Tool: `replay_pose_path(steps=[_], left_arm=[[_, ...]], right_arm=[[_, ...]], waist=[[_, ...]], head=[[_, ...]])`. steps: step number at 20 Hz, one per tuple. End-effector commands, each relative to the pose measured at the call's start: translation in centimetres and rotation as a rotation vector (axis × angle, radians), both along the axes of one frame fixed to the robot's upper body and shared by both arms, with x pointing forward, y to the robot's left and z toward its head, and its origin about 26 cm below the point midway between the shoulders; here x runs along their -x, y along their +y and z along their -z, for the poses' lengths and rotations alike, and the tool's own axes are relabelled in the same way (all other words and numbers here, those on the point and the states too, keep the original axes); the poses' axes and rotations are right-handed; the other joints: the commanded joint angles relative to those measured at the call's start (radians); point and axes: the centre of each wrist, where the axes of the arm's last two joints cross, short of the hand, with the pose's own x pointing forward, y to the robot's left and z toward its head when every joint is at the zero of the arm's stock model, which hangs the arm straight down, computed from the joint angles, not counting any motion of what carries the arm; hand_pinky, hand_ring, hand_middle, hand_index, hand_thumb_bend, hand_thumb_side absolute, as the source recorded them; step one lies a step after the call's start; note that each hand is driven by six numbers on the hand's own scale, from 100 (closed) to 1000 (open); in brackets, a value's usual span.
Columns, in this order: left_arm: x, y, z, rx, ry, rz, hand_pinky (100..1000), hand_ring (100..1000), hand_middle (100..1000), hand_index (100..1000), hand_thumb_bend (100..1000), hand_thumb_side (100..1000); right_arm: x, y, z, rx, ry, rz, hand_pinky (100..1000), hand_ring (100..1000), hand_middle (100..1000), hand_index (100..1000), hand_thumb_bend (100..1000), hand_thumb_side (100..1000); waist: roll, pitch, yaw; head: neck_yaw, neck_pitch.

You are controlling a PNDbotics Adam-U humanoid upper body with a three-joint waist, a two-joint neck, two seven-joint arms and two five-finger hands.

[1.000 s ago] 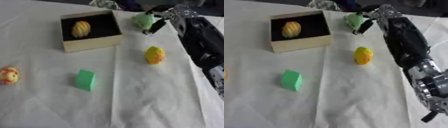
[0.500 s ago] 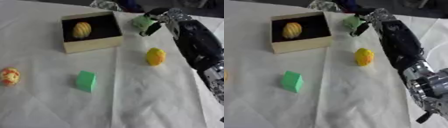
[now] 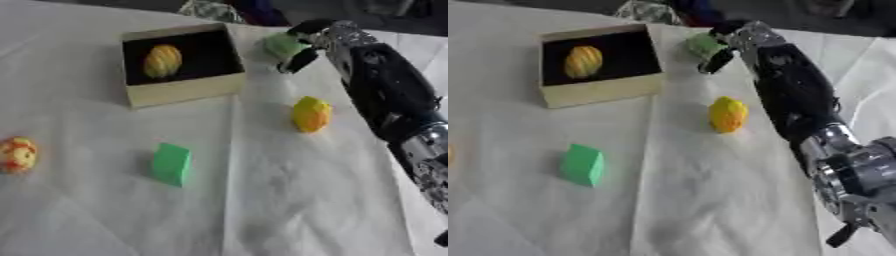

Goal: Pick up objects on the table and place them in the box.

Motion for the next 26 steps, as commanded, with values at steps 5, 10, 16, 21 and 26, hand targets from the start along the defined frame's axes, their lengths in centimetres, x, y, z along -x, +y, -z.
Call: replay_pose_path(steps=[5,10,16,21,26], left_arm=[[0.2,-0.2,-0.8,-0.008,-0.027,0.015,845,819,766,816,100,667],[0.2,-0.2,-0.7,-0.01,-0.025,0.016,845,819,767,816,100,660],[0.2,-0.2,-0.7,-0.01,-0.024,0.02,845,818,766,816,100,661],[0.2,-0.2,-0.7,-0.009,-0.022,0.021,845,817,765,816,100,662],[0.2,-0.2,-0.7,-0.009,-0.021,0.025,844,816,764,814,100,661]], right_arm=[[-0.1,-0.1,-0.5,0.036,-0.102,0.03,653,776,757,886,367,699],[-0.1,-0.3,0.0,0.021,-0.16,0.014,550,770,738,869,408,572],[-0.1,-0.5,0.5,-0.006,-0.206,0.002,458,741,744,876,293,471],[-0.1,-0.5,0.7,-0.035,-0.263,-0.003,376,670,689,811,100,325],[-0.1,-0.7,0.8,-0.066,-0.312,-0.024,373,667,736,824,100,306]], waist=[[0.008,0.002,0.0],[0.007,0.003,-0.001],[0.007,0.005,-0.003],[0.008,0.007,-0.003],[0.008,0.005,-0.005]], head=[[-0.004,-0.011],[-0.003,-0.01],[-0.003,-0.011],[-0.004,-0.011],[-0.004,-0.007]])
